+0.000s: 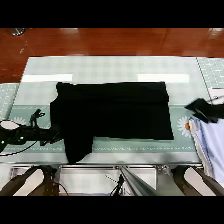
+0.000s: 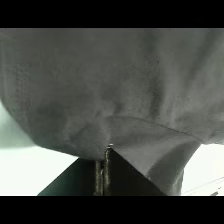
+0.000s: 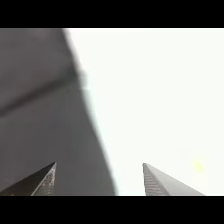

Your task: Fold the shirts.

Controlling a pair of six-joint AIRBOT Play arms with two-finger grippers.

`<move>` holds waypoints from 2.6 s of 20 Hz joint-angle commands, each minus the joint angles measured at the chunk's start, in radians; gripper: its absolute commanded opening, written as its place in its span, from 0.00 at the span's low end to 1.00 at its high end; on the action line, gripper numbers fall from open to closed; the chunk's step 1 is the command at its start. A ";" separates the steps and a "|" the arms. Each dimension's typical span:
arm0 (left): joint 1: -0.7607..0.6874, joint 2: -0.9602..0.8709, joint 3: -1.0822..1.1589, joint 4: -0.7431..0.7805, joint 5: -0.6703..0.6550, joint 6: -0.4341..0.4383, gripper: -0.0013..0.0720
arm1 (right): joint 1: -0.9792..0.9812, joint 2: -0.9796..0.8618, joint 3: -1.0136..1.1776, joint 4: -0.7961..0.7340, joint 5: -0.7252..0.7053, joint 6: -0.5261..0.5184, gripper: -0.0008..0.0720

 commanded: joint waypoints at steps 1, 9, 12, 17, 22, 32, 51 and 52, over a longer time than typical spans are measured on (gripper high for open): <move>-0.035 0.000 0.005 -0.030 0.015 0.028 0.05 | -0.119 0.001 -0.074 -0.128 0.097 0.069 0.86; -0.036 0.001 0.010 -0.070 -0.004 0.045 0.05 | 0.125 -0.024 -0.214 -0.076 0.114 0.045 0.86; -0.036 0.001 0.010 -0.070 -0.003 0.045 0.05 | 0.196 -0.077 -0.214 -0.042 0.086 0.033 0.86; -0.036 0.001 0.010 -0.070 -0.003 0.045 0.05 | 0.270 -0.148 -0.214 0.072 -0.039 0.032 0.86; -0.035 0.001 0.011 -0.070 -0.002 0.045 0.05 | 0.339 -0.155 -0.209 0.107 -0.080 -0.011 0.07; -0.015 -0.062 0.373 -0.098 -0.096 0.036 0.05 | 0.338 -0.205 0.181 0.056 0.019 0.006 0.06; -0.146 -0.825 1.211 -0.130 -0.098 -0.173 0.06 | 0.349 -0.786 0.719 0.218 -0.040 -0.002 0.07; -0.151 -0.836 1.210 -0.129 -0.097 -0.172 0.31 | 0.349 -0.798 0.719 0.238 -0.064 0.004 0.27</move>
